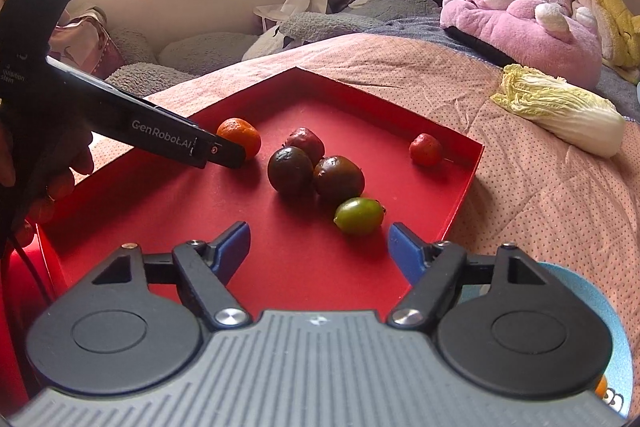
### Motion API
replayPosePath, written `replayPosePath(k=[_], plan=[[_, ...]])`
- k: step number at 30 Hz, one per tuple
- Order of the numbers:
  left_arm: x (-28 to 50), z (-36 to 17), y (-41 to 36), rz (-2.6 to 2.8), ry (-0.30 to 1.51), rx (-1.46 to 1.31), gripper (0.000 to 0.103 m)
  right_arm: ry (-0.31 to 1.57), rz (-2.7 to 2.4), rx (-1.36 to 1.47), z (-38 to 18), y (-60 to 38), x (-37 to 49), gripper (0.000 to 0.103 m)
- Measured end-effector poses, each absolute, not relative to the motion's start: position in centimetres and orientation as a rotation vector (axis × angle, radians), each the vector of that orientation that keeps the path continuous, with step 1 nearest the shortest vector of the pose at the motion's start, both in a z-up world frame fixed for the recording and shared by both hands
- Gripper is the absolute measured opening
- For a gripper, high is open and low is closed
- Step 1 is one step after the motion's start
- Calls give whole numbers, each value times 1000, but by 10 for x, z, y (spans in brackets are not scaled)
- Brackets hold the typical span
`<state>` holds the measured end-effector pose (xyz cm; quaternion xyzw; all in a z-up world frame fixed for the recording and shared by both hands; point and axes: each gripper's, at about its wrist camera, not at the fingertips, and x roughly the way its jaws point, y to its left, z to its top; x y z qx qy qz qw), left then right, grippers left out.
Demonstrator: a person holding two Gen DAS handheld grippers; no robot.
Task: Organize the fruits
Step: 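Move both open tools back over the red tray, then grasp a green lime with the right tool while the left tool grasps a mandarin, then carry the held lime and mandarin from the tray over the blue plate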
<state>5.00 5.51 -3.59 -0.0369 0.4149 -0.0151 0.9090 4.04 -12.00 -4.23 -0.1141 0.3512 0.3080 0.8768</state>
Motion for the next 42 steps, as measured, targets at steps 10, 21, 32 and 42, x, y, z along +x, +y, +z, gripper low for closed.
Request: replayPosePath(k=[10, 21, 32, 42], plan=[[65, -47, 58, -56, 897, -59, 58, 787, 598, -240, -62, -112, 77, 68], [71, -49, 60, -59, 900, -61, 45, 811, 591, -244, -70, -104, 93, 56], [70, -48, 61, -85, 898, -96, 41, 807, 595, -240, -65, -109, 84, 40], [58, -45, 61, -63, 885, -87, 41, 787, 633, -228, -52, -112, 48, 40]])
